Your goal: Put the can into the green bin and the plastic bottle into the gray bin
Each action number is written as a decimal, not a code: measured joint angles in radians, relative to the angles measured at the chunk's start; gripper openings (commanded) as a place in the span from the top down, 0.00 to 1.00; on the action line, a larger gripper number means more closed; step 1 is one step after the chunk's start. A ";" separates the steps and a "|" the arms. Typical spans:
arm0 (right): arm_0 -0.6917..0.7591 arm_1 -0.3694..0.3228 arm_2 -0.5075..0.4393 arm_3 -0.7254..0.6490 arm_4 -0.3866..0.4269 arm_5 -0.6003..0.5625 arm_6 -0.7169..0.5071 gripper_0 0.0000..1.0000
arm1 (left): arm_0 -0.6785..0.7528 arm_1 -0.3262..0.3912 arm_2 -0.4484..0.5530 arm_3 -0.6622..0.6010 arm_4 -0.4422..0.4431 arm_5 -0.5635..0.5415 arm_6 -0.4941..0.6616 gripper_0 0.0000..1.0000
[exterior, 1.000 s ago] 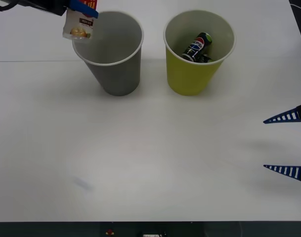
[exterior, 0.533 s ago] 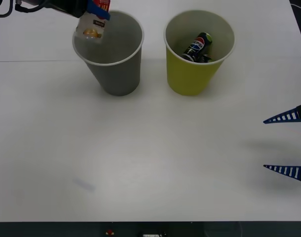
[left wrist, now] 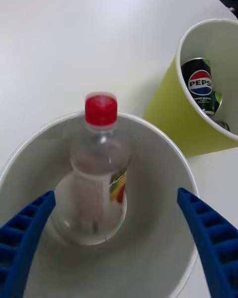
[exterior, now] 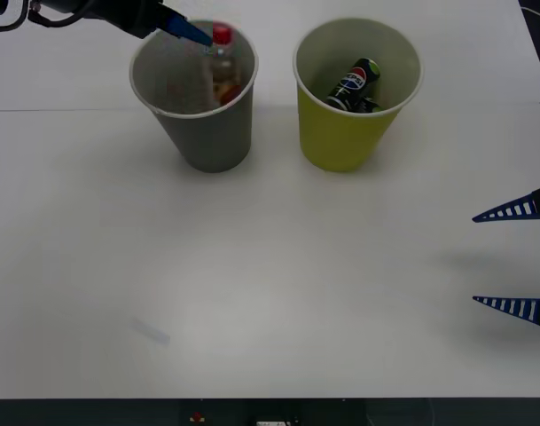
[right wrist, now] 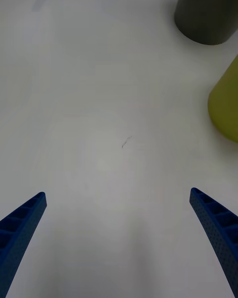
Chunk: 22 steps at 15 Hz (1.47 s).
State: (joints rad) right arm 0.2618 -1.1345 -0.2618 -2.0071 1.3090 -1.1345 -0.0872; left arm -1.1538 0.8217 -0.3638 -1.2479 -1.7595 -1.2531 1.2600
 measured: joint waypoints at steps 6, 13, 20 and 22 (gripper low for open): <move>0.000 0.000 0.000 0.000 0.000 0.000 0.000 0.00 | 0.147 0.100 0.083 -0.123 0.174 0.003 -0.146 0.00; 0.000 0.000 0.000 0.000 0.000 0.000 0.000 0.00 | 0.465 0.235 0.244 -0.364 0.373 0.003 -0.357 0.00; 0.000 0.000 0.000 0.000 0.000 0.000 0.000 0.00 | 0.793 0.335 0.373 -0.509 0.593 0.002 -0.665 0.00; 0.000 0.000 0.000 0.000 0.000 0.000 0.000 0.00 | 0.882 0.355 0.408 -0.549 0.629 0.003 -0.750 0.00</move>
State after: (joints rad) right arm 0.2618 -1.1345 -0.2618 -2.0071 1.3090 -1.1345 -0.0873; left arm -0.2722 1.1765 0.0441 -1.7970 -1.1305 -1.2504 0.5105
